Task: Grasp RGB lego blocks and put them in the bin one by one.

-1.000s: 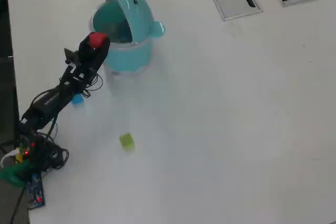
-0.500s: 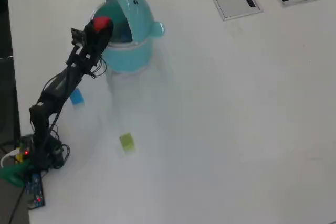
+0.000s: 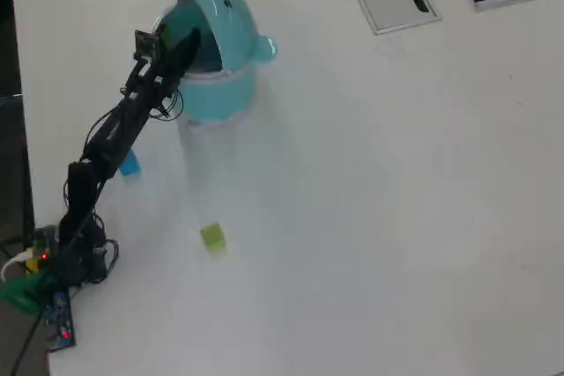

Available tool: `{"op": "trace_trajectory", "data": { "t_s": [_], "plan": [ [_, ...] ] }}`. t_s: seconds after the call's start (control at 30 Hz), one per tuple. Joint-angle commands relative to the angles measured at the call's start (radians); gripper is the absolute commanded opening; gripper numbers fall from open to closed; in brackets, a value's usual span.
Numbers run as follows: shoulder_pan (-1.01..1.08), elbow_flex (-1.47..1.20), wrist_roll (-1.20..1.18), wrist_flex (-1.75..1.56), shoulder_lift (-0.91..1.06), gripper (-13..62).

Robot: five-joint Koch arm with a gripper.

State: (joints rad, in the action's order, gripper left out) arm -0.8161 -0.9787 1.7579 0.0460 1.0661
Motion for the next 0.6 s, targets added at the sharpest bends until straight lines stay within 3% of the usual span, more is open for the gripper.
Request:
{"op": "trace_trajectory", "data": {
  "t_s": [0.0, 0.13, 0.57],
  "plan": [
    [-0.003, 0.097, 0.000, 0.029, 0.060, 33.6],
    [-0.018, 0.071, 0.000, 0.230, 0.146, 33.6],
    [-0.023, -0.212, -0.051, 0.382, 0.486, 32.8]
  ]
}}
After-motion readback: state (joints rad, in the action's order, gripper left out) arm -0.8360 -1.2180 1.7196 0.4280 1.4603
